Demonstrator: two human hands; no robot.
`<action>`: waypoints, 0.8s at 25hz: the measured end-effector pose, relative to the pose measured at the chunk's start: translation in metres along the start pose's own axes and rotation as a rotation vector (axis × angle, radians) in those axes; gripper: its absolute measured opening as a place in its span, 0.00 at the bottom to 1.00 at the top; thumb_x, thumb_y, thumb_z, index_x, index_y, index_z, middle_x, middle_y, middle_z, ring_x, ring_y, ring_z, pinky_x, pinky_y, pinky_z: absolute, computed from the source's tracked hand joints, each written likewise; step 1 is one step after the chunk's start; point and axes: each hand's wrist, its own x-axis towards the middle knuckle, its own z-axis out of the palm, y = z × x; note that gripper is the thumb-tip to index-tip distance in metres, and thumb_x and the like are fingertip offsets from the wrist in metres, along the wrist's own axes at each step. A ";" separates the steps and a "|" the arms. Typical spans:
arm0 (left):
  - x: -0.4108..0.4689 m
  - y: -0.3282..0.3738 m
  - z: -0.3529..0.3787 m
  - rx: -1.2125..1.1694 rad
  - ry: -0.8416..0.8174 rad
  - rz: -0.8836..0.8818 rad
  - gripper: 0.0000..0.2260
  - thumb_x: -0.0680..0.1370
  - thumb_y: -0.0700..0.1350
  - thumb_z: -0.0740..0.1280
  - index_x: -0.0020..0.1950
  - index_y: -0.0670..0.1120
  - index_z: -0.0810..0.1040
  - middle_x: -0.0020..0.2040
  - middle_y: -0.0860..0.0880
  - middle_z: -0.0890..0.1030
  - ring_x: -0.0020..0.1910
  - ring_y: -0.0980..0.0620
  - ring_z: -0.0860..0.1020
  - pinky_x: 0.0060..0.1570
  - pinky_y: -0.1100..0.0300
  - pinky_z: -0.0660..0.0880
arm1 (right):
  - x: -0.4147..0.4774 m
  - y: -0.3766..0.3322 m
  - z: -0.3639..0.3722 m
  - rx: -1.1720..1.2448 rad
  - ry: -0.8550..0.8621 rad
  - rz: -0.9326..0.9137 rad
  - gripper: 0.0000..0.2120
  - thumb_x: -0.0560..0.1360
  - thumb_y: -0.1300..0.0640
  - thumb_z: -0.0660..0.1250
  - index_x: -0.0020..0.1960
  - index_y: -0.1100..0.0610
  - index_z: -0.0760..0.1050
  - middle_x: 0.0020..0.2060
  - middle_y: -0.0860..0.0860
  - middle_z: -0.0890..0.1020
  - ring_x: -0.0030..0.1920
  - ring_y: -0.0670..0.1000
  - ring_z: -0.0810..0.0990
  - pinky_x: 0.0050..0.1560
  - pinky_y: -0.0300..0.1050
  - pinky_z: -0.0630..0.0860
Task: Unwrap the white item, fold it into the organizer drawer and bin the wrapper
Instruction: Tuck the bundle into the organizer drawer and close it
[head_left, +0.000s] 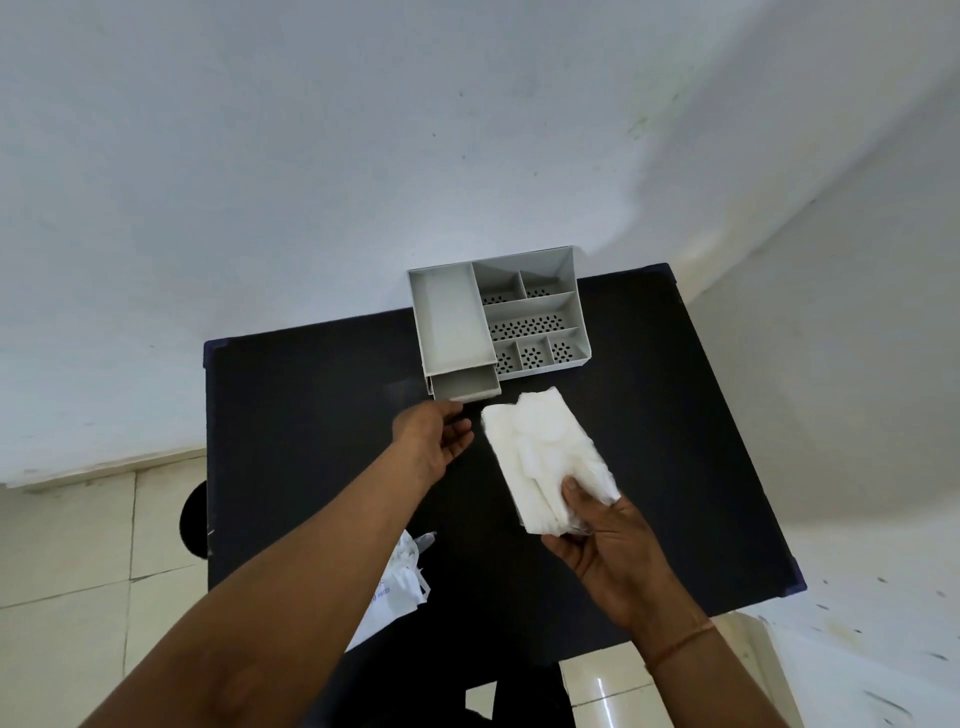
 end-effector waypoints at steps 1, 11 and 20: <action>-0.003 -0.007 -0.005 0.019 -0.008 -0.014 0.03 0.80 0.34 0.70 0.50 0.39 0.83 0.46 0.41 0.84 0.38 0.48 0.83 0.42 0.49 0.84 | 0.001 -0.001 0.000 0.009 0.005 0.001 0.22 0.73 0.57 0.74 0.66 0.55 0.80 0.60 0.58 0.87 0.55 0.58 0.88 0.45 0.53 0.87; -0.008 -0.018 -0.020 0.300 0.019 0.101 0.12 0.82 0.43 0.70 0.65 0.41 0.79 0.52 0.42 0.83 0.46 0.44 0.83 0.41 0.48 0.83 | 0.022 -0.007 0.014 0.046 0.067 0.021 0.17 0.79 0.59 0.72 0.67 0.57 0.80 0.60 0.59 0.87 0.47 0.55 0.90 0.36 0.48 0.86; -0.050 -0.035 -0.040 0.267 0.186 0.223 0.23 0.78 0.64 0.70 0.59 0.46 0.78 0.48 0.44 0.83 0.38 0.46 0.81 0.37 0.51 0.83 | 0.033 0.011 0.057 0.077 0.175 0.080 0.13 0.79 0.61 0.72 0.64 0.56 0.81 0.55 0.58 0.89 0.45 0.55 0.90 0.38 0.49 0.86</action>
